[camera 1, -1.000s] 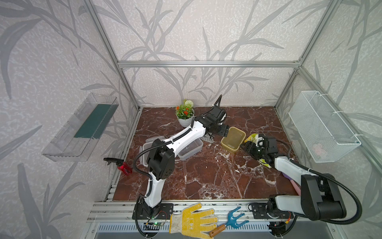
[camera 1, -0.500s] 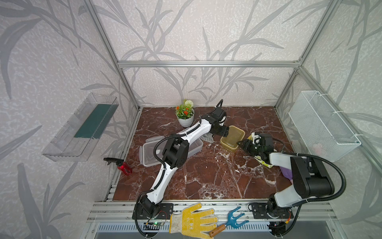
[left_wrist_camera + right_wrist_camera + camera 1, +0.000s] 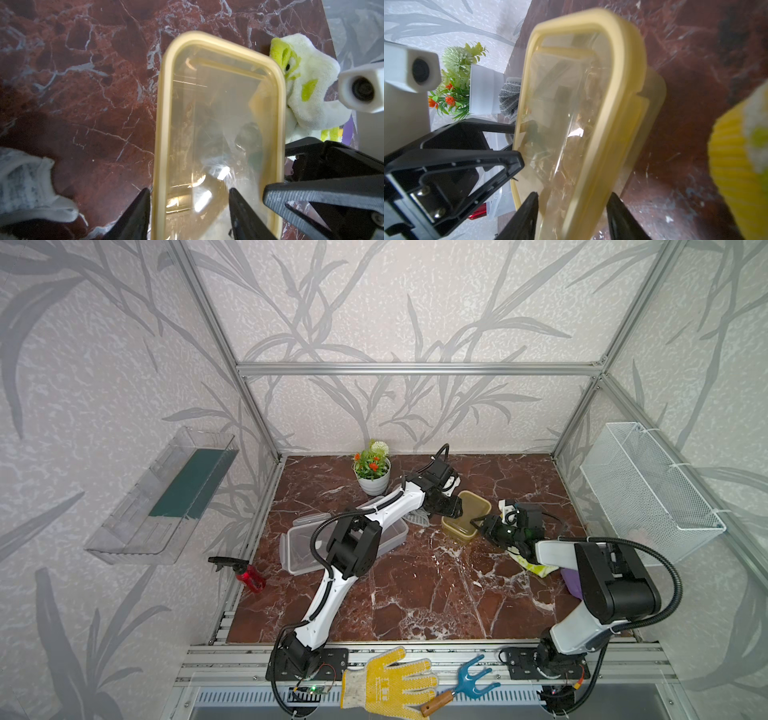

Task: Wipe the insides of the lunch boxes
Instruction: Adjust the lunch box at the center of the board.

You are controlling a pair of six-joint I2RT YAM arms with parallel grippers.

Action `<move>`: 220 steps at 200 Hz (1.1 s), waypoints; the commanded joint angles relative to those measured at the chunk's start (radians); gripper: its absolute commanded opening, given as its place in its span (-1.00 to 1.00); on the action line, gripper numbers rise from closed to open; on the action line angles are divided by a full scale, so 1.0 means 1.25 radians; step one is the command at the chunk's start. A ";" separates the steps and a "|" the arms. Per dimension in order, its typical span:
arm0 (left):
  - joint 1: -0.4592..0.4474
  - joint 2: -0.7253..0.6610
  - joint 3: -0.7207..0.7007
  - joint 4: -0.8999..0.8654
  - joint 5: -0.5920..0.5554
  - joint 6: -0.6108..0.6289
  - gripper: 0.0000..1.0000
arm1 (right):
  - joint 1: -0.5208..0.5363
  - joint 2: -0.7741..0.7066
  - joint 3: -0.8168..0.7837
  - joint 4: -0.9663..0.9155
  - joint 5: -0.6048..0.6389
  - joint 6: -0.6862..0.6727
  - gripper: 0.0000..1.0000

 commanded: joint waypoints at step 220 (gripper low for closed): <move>-0.008 -0.204 -0.199 -0.057 -0.094 0.014 0.13 | 0.063 -0.168 -0.107 -0.120 0.092 -0.053 0.27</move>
